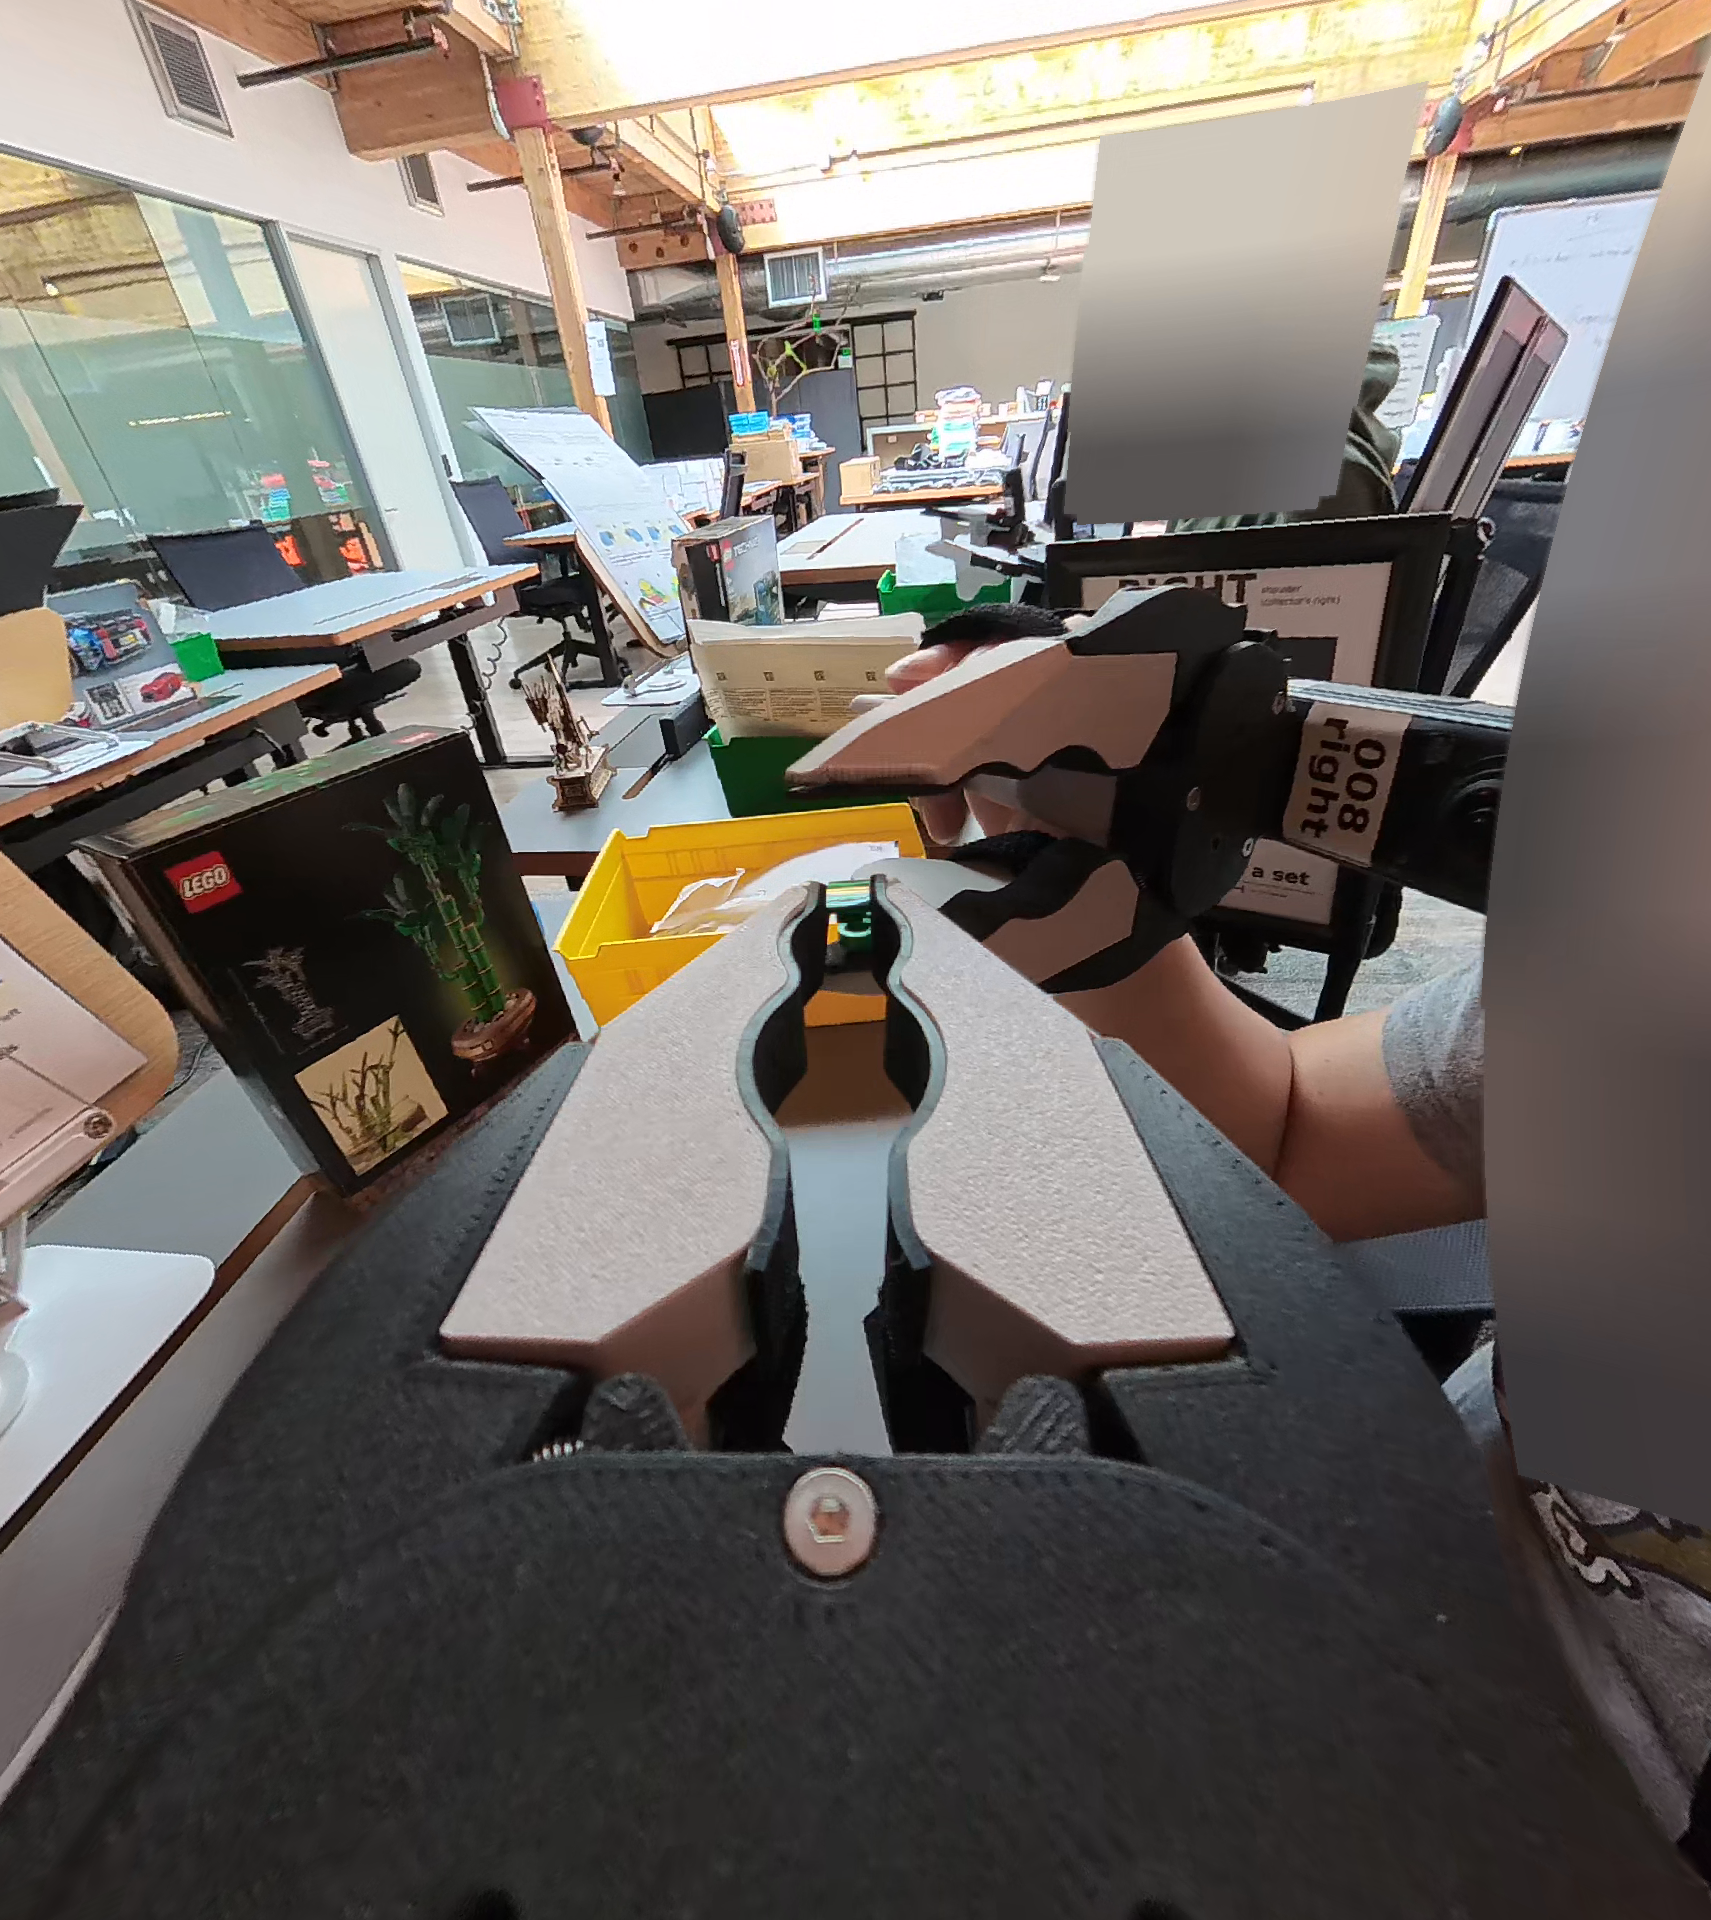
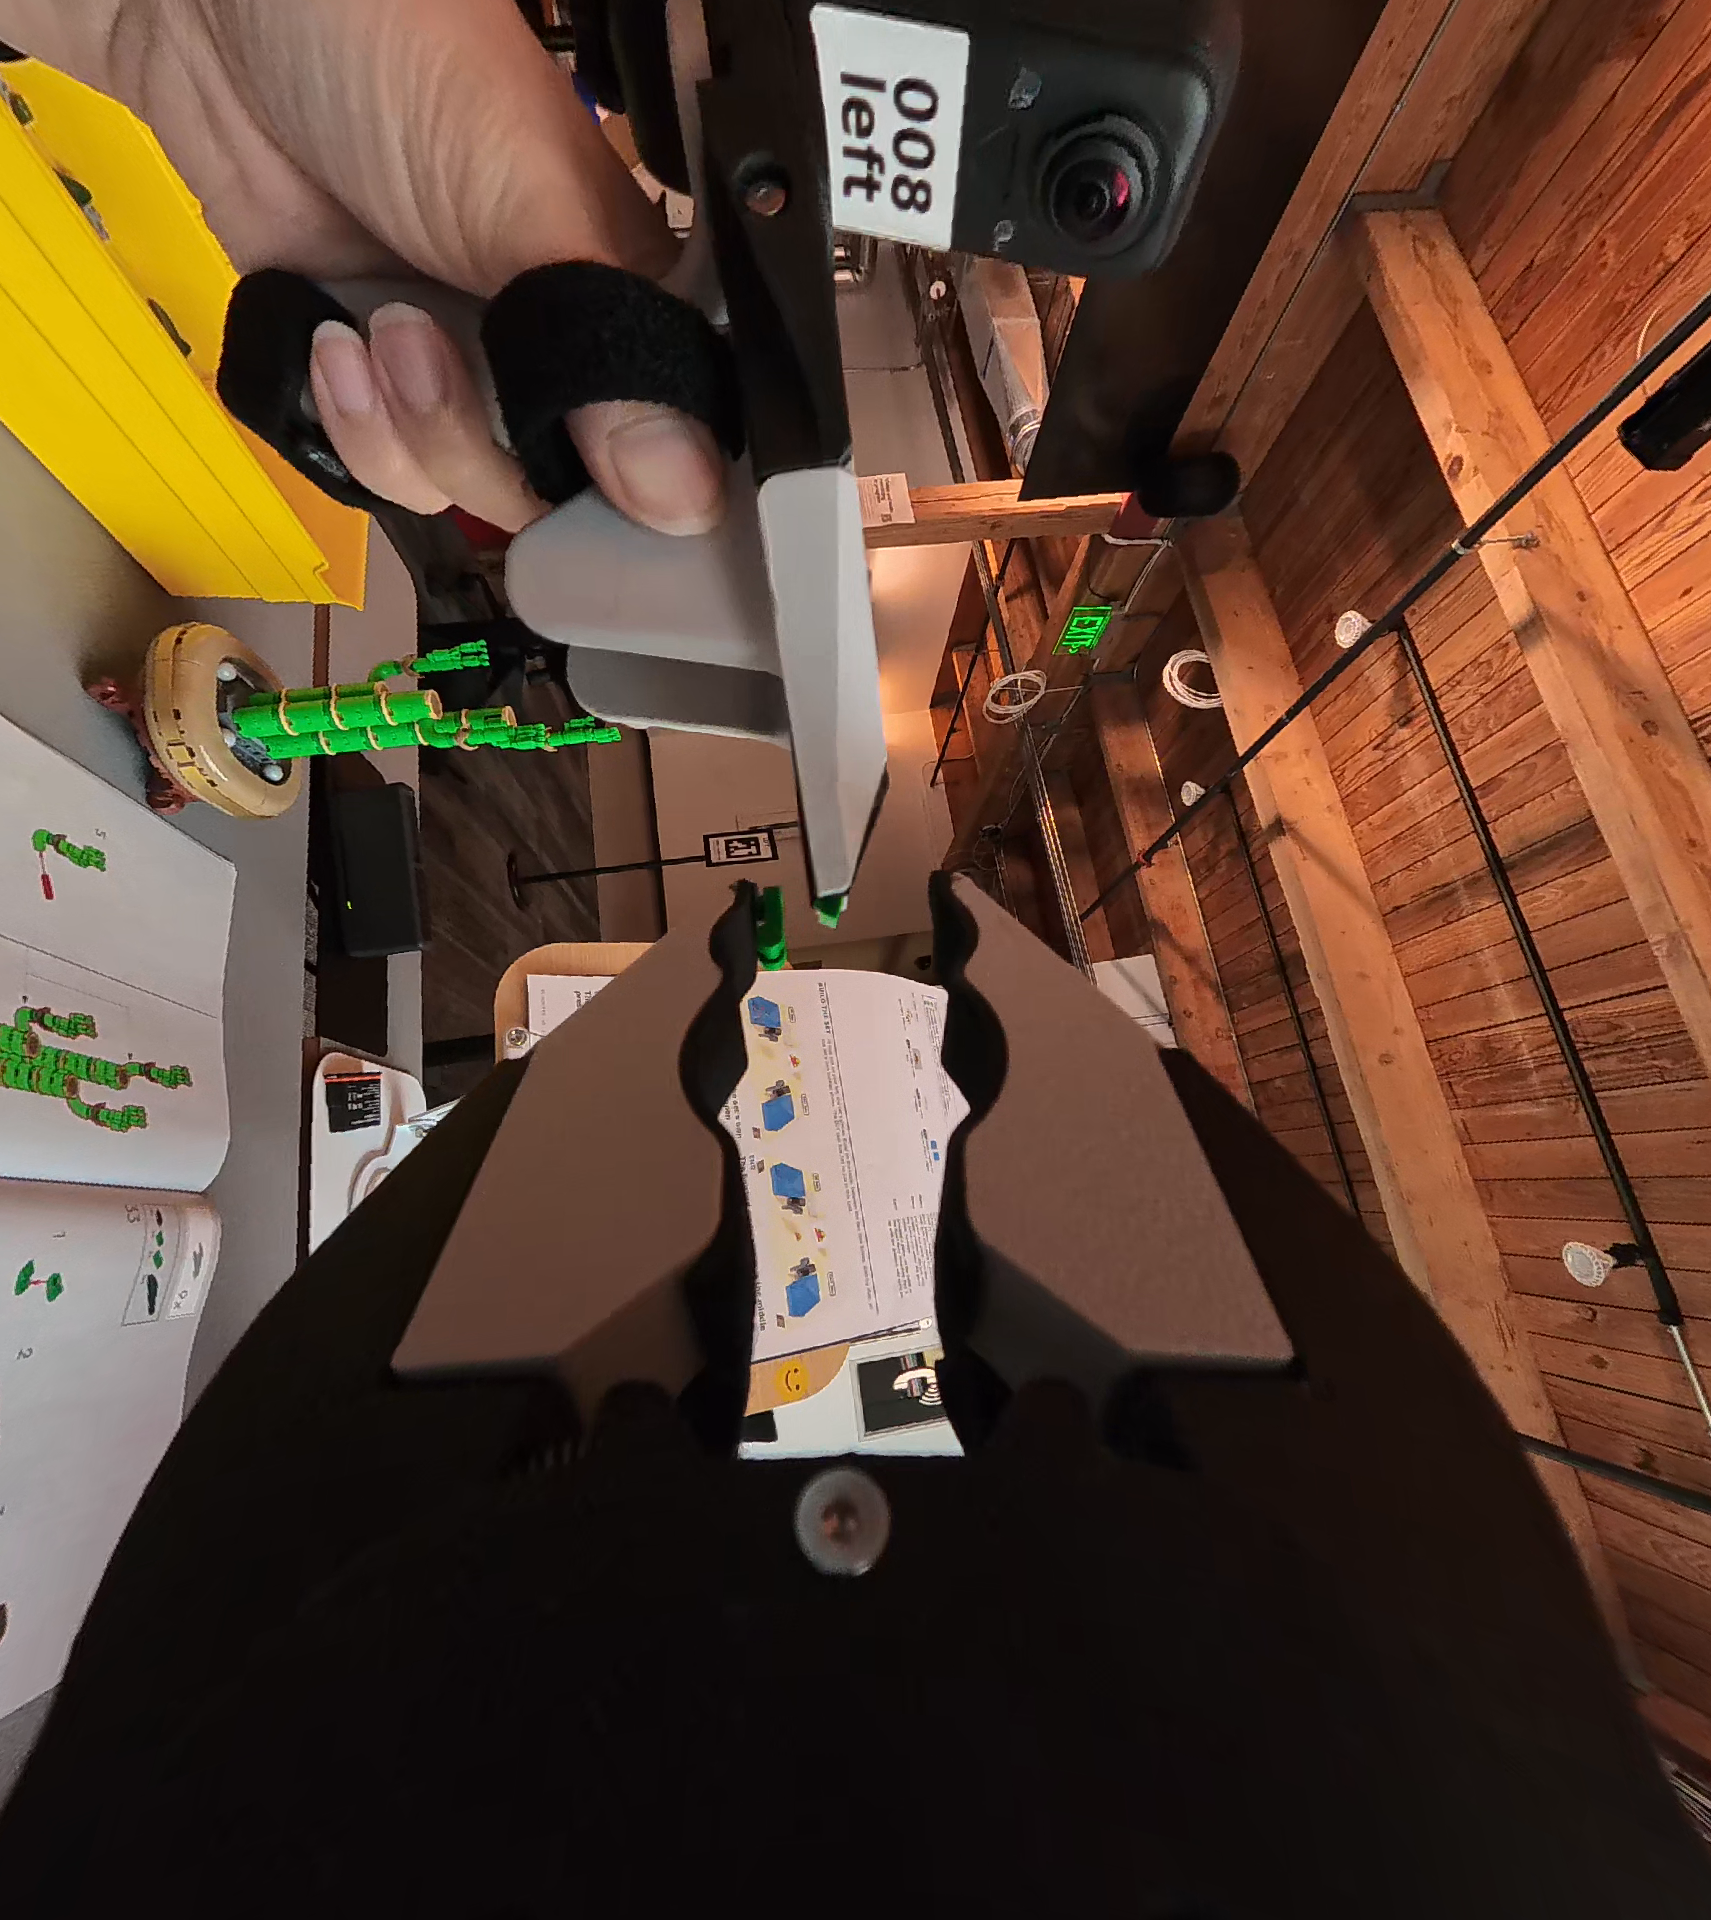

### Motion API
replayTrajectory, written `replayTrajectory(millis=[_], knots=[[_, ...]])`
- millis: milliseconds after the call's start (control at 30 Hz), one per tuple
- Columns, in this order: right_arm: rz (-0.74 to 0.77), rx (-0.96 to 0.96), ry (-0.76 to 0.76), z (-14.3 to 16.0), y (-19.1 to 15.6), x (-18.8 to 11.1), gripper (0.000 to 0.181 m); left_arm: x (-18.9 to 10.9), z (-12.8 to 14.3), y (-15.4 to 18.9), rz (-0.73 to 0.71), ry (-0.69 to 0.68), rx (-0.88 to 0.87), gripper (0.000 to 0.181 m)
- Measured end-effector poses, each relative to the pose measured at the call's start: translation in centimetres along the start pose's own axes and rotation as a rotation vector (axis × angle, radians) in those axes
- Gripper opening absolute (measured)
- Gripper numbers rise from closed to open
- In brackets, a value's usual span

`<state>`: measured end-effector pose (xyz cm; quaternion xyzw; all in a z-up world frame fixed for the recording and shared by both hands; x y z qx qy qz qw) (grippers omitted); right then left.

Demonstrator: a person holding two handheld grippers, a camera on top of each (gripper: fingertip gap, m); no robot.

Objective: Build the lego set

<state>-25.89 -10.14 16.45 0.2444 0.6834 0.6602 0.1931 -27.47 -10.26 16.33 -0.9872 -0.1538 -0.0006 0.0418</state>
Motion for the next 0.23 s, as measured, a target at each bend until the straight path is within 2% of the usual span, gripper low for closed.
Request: replayTrajectory(millis=[233], knots=[[-0.011, 0.054, 0.070, -0.60, 0.20, -0.38, 0.033, -0.54, -0.63, 0.19, 0.114, 0.074, -0.129, 0.006]])
Point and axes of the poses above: each gripper's, where its closed fingertips meet, x out along the fingers, z out of its underside, y = z × x across the jaws, the point moved 2 cm from there along -x, back along the fingers, and after that the axes turned 6 degrees about -z, right-handed, at the moved point
